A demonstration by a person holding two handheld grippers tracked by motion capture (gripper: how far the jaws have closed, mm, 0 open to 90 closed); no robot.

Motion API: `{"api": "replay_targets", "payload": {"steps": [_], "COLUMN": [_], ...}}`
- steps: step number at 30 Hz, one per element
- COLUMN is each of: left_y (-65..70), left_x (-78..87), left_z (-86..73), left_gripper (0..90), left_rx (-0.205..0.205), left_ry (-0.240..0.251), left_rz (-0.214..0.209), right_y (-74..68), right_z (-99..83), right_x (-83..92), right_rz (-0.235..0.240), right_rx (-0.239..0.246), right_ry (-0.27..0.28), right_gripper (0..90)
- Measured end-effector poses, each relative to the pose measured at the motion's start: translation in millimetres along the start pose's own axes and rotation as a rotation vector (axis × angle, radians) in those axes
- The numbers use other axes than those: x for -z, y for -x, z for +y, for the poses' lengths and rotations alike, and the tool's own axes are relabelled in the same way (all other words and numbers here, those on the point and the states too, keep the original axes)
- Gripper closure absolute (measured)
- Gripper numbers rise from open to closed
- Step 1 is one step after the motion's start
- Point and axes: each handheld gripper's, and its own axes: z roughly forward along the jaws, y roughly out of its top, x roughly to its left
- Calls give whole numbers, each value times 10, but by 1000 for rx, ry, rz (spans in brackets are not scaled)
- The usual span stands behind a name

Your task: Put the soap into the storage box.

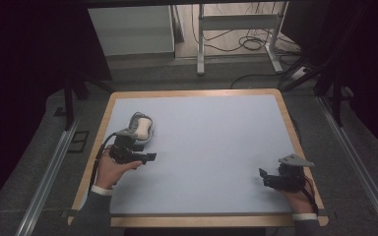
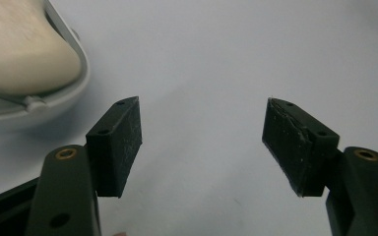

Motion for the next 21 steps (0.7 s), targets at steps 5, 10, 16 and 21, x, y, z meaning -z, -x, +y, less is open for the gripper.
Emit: {"api": "replay_targets", "payload": {"steps": [5,10,16,21], "left_y": [107,159,141,130], "left_x": [-38,-50,-49,-31], "left_z": [-123,-207,-253,-266], "left_gripper": [315,310,310,303], "left_rx": [-16,-20,-6,0], "left_ry": [-3,2,9,18], "left_rz": [-33,-38,-53,-51], "right_y": [12,26,34,43], "right_z": [-1,-4,-6,-6], "right_x": [1,6,2,14], "right_rz": [0,-4,-7,-11], "right_rx": [-5,-9,-8,-10], "right_ry": [-2,0,-1,7], "right_gripper": [99,99,99,99]}}
